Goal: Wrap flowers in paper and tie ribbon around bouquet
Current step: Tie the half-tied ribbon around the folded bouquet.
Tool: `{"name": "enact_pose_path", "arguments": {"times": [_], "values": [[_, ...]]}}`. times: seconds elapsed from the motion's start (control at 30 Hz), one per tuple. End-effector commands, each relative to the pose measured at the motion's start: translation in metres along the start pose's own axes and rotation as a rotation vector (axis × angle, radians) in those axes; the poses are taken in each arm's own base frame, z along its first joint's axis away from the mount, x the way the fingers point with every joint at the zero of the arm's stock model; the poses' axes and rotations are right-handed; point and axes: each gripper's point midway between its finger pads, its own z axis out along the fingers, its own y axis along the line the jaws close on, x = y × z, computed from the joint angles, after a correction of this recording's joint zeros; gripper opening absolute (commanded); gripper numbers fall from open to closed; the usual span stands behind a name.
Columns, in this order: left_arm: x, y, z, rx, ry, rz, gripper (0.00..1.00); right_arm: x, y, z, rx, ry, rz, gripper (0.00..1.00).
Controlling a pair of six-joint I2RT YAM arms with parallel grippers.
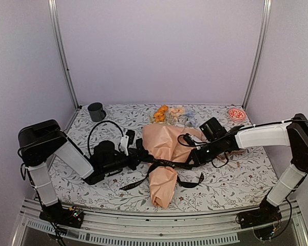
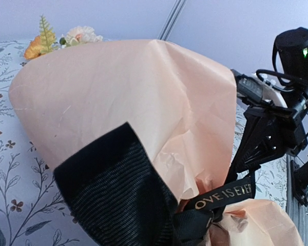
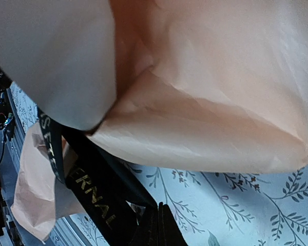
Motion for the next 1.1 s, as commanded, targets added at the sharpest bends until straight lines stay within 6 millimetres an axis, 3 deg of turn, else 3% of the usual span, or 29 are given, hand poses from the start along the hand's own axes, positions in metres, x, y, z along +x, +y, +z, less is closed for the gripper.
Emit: {"name": "enact_pose_path", "arguments": {"times": [0.0,0.23,0.5,0.73,1.07], "values": [[0.013,0.021,-0.002,-0.064,0.037,-0.065,0.00,0.013,-0.023,-0.008,0.036,-0.013,0.099,0.01],[0.026,0.038,-0.010,-0.121,0.069,-0.120,0.00,0.038,-0.061,-0.017,0.073,-0.013,0.241,0.01],[0.032,0.052,-0.020,-0.169,0.079,-0.147,0.00,0.049,-0.090,-0.026,0.079,-0.030,0.358,0.01],[0.037,0.063,-0.026,-0.216,0.093,-0.164,0.00,0.063,-0.107,-0.025,0.090,-0.014,0.430,0.01],[0.045,0.074,-0.032,-0.252,0.114,-0.184,0.00,0.070,-0.133,-0.039,0.121,-0.062,0.521,0.01]]}}
